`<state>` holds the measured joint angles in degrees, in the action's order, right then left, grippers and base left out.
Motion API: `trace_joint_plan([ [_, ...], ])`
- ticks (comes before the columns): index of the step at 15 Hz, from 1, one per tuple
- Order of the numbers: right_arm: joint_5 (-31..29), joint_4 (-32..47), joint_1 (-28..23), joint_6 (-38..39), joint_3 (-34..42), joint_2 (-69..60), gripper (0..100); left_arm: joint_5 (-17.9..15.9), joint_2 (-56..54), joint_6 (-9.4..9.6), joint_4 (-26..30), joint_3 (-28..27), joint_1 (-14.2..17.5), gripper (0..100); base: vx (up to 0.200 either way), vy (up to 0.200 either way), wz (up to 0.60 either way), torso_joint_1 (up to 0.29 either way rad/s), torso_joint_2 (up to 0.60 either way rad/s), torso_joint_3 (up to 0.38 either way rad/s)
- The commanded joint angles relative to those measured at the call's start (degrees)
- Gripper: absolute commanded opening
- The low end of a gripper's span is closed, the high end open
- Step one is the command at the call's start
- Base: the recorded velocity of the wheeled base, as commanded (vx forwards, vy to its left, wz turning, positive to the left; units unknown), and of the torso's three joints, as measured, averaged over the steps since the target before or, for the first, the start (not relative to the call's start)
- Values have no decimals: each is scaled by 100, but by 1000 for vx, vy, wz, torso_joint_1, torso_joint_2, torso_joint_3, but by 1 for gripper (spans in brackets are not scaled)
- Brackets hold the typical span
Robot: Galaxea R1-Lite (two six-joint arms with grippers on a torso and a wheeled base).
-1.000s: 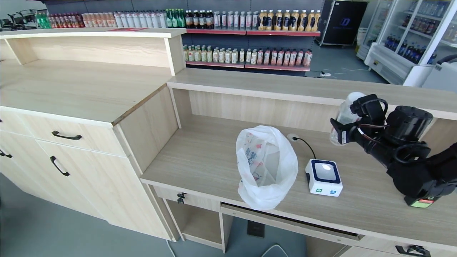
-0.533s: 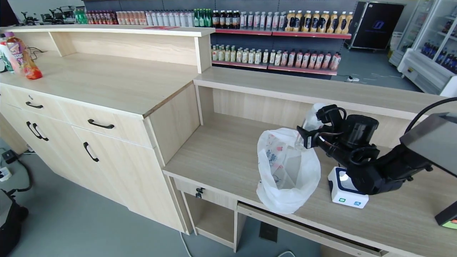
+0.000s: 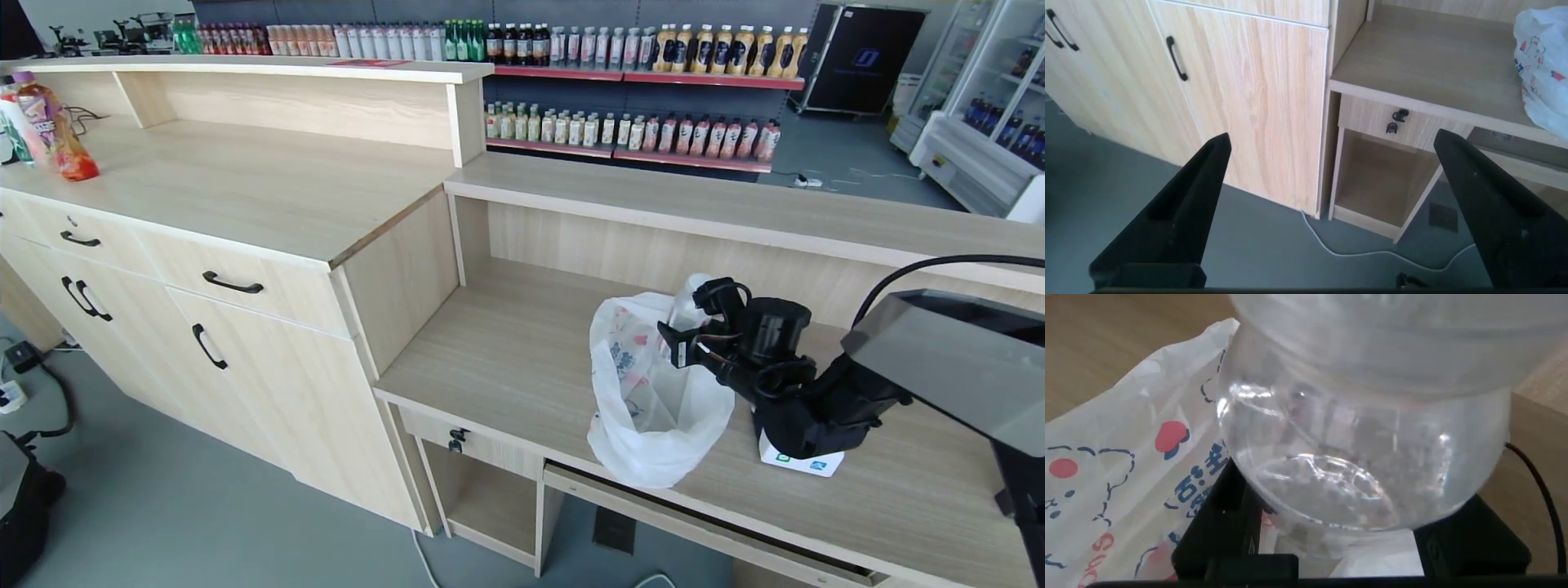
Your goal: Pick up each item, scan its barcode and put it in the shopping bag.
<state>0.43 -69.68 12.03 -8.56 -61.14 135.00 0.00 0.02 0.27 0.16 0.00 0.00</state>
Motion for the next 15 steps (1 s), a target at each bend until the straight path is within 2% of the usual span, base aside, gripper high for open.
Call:
trace_joint_plan([
  [1, 1, -2, -17, 56, -109, 264, 0, 0, -2, 0, 2, 0, 0, 100, 0, 0, 0, 0, 0, 0],
  [8, 1, 34, 54, 144, -707, 897, 0, 0, -2, 0, 2, 0, 0, 100, 0, 0, 0, 0, 0, 0],
  [15, 1, 60, 54, 126, -795, 1108, 0, 0, -2, 0, 2, 0, 0, 100, 0, 0, 0, 0, 0, 0],
])
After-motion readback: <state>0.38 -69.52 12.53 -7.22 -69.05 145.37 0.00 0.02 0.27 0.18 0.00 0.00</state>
